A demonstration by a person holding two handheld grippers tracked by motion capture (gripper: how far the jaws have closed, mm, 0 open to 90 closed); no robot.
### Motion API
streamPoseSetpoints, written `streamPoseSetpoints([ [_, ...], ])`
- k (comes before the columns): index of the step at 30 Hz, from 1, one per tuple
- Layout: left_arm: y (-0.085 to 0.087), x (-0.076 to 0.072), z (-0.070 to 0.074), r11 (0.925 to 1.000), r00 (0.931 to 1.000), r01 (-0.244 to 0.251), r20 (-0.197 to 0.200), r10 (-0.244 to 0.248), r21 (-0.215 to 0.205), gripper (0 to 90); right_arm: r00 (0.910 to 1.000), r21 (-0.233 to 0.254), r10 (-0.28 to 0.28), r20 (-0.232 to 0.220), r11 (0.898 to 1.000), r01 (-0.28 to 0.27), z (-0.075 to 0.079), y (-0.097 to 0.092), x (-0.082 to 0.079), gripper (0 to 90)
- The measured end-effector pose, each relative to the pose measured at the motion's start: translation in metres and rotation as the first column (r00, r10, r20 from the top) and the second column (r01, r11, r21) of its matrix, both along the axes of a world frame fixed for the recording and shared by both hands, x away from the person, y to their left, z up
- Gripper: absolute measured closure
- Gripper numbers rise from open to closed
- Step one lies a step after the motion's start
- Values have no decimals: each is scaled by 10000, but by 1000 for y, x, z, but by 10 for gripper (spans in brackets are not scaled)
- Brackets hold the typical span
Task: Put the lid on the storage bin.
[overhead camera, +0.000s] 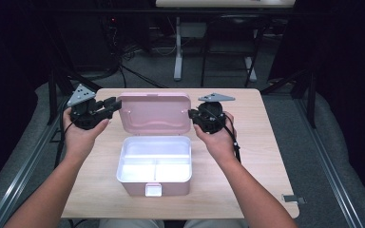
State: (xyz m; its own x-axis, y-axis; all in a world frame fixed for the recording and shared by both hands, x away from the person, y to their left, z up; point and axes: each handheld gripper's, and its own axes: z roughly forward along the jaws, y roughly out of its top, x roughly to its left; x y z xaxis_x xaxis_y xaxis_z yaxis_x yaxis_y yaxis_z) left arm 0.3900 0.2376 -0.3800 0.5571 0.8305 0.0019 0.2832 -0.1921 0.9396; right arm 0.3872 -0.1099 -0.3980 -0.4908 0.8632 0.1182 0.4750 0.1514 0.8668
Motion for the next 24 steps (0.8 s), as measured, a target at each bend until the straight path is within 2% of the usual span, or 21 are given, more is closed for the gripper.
streamPoseSetpoints([
  [7, -1, 2, -2, 10000, 10000, -45, 23, 45, -3, 788, 9998, 147, 172, 54, 9997, -173, 0, -3, 1, 844],
  [12, 1, -1, 1, 9999, 9997, 40, 221, -37, -127, 799, 9976, 591, 441, 531, 9971, -472, 9, -6, 0, 790],
  [17, 1, -4, 1, 9998, 9996, 133, 265, -130, -123, 781, 9933, 391, 518, 1035, 9977, -561, 13, -3, -2, 736],
  [20, 0, -7, 0, 9999, 9991, 78, 411, -72, -137, 774, 9868, 254, 621, 1493, 9975, -666, 14, -3, -4, 707],
  [24, -1, -10, 1, 9999, 9990, 26, 443, -19, -147, 769, 9808, 504, 574, 1862, 9964, -679, 18, -3, -9, 702],
])
